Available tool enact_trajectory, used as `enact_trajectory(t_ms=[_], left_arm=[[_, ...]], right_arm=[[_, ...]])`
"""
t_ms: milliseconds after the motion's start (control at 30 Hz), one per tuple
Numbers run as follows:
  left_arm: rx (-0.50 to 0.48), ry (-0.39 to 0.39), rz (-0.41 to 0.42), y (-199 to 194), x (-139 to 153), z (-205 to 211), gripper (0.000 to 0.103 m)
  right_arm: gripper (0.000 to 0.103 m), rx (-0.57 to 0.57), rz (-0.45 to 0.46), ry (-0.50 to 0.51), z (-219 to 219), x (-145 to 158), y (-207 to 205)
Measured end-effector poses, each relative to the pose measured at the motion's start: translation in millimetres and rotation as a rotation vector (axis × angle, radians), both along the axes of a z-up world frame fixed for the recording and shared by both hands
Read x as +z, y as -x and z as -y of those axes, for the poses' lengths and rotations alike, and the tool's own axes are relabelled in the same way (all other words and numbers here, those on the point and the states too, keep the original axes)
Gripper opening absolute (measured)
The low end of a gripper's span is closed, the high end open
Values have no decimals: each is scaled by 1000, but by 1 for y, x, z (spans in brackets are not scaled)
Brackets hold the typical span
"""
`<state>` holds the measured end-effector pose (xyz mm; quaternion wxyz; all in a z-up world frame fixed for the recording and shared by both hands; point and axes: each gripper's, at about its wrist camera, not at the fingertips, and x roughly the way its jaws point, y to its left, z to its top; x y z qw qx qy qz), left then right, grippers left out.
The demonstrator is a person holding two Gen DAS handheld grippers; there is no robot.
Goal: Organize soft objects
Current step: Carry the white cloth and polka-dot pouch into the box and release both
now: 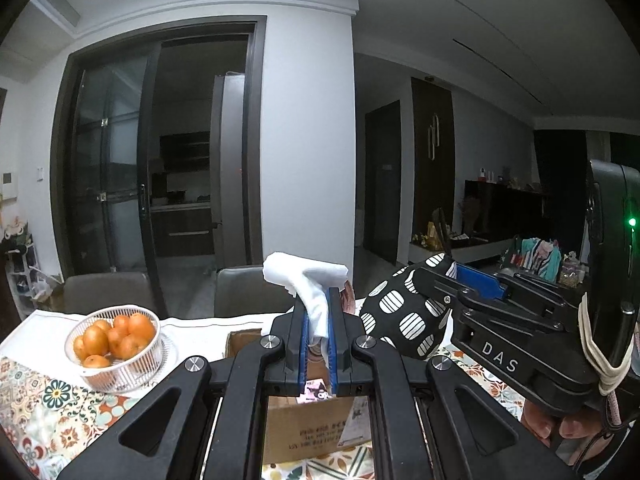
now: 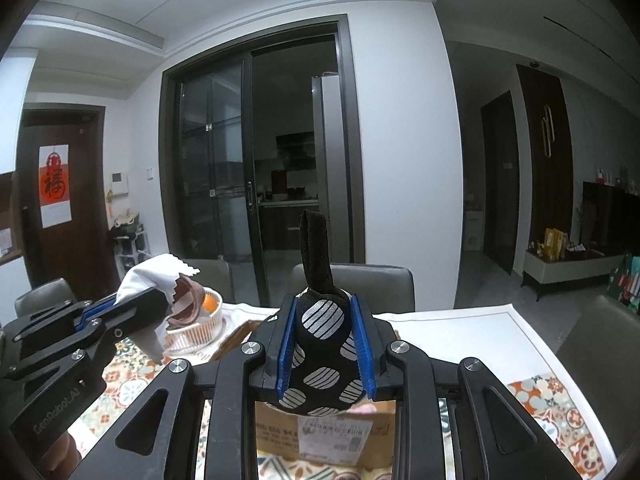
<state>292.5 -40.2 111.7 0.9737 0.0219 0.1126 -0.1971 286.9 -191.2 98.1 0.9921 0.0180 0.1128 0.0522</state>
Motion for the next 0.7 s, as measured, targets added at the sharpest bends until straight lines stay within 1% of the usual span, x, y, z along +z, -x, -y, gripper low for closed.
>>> enact_trajectory(t_ms=[133, 300, 433, 700], left_arm=[[-6, 7, -21, -20, -5, 2, 9], [-4, 12, -74, -51, -15, 4, 9], [-11, -3, -126, -70, -27, 10, 9], [-11, -36, -196, -98, -47, 19, 10]], right_arm=[[28, 6, -10, -3, 3, -2, -15], [29, 12, -41, -9, 6, -7, -37], [29, 12, -72, -11, 8, -16, -55], [29, 10, -135, 9, 9, -32, -84]])
